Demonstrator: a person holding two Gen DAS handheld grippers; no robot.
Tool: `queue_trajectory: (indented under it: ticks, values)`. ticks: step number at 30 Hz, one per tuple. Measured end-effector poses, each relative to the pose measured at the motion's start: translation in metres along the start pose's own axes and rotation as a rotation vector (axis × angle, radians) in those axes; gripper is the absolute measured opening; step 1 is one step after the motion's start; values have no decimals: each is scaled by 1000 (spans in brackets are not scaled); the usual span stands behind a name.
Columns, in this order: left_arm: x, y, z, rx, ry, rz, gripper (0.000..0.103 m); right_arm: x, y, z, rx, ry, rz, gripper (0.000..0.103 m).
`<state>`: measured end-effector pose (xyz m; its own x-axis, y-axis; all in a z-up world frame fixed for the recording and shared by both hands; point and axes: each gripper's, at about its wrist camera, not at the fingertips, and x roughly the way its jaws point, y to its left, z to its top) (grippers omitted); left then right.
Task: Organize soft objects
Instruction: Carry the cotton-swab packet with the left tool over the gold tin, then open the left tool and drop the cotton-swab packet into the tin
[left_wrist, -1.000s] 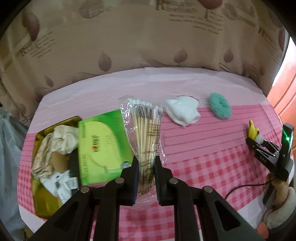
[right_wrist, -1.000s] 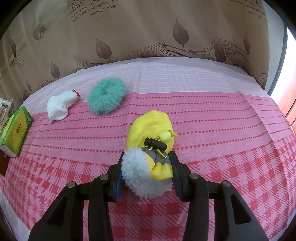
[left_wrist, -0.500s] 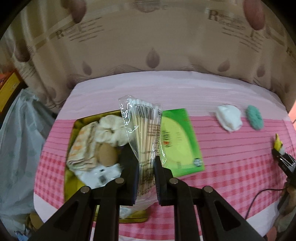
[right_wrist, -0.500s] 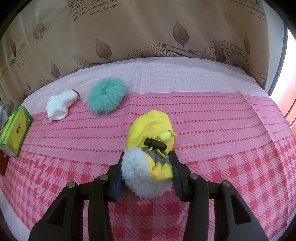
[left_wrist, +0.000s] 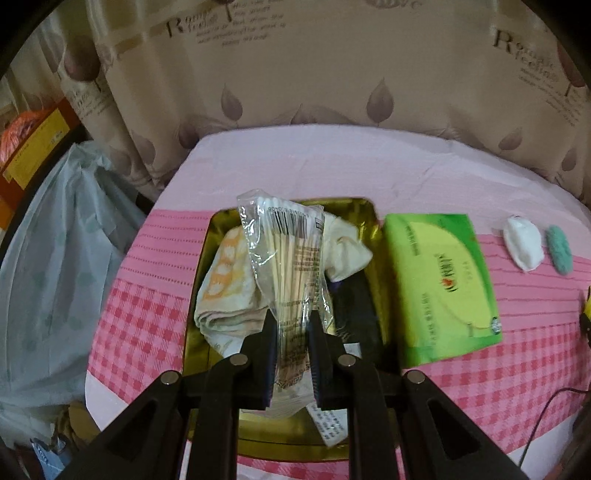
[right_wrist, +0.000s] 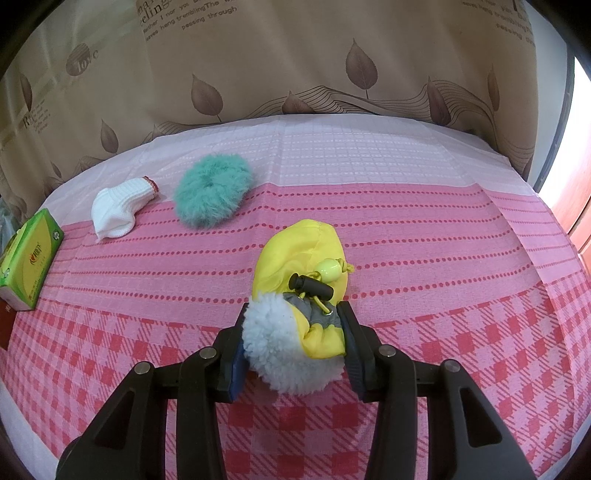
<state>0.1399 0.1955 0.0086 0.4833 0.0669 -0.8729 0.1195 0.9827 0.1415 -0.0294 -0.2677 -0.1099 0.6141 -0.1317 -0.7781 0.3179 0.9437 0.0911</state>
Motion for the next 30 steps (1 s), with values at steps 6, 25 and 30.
queue_trajectory:
  ticks: [6, 25, 30]
  values:
    - [28, 11, -10, -7, 58, 6, 15, 0, 1, 0, 0, 0, 0, 43]
    - [29, 21, -19, -15, 55, 111, 33, 0, 1, 0, -2, 2, -2, 43]
    - [18, 24, -22, -20, 21, 138, 37, 0, 2, 0, -4, 2, -4, 43]
